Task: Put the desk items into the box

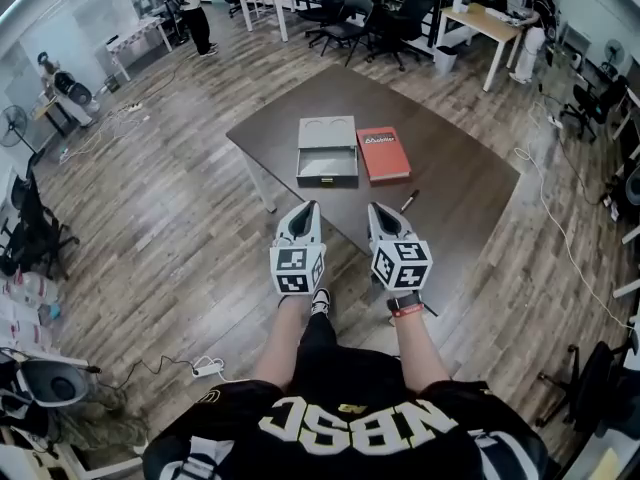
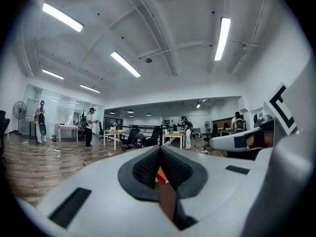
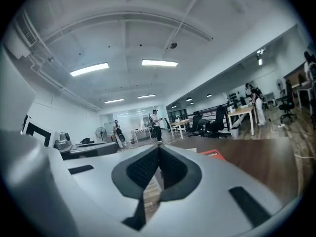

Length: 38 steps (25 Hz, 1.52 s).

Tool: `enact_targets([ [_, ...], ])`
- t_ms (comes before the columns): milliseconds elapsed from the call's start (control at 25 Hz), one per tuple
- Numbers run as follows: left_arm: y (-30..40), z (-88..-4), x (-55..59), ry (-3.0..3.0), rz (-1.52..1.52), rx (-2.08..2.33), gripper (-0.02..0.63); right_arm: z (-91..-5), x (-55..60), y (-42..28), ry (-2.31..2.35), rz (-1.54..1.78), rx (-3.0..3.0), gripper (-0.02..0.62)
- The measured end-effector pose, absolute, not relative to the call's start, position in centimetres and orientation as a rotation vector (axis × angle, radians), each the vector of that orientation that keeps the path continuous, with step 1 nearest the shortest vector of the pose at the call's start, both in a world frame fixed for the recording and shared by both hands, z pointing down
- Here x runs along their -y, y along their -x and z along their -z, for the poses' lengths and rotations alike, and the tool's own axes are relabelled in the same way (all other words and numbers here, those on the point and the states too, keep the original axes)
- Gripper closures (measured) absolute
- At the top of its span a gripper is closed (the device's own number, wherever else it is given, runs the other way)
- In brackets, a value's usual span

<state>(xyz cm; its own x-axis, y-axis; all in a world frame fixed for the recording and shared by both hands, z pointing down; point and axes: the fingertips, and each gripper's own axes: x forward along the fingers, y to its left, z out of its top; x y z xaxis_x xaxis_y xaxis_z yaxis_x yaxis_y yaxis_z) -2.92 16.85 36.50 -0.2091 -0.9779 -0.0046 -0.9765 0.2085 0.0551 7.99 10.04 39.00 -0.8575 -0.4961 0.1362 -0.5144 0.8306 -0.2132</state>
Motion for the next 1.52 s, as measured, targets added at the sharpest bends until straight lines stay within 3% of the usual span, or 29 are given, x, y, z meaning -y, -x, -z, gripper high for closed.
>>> enact_targets([
  [800, 20.3, -36.8, 1.5, -2.127, 0.095, 2.188, 0.591, -39.5, 7.0, 10.0, -0.992, -0.411, 2.839, 0.586],
  [1160, 20.7, -39.1, 7.4, -2.191, 0.086, 2.037, 0.591, -42.6, 12.6, 8.5, -1.137, -0.469, 2.712, 0.586],
  [1520, 15.5, -41.7, 13.4, -2.316, 0.013, 1.828, 0.591, -46.4, 16.6, 4.5, -1.201, -0.563, 2.595, 0.583],
])
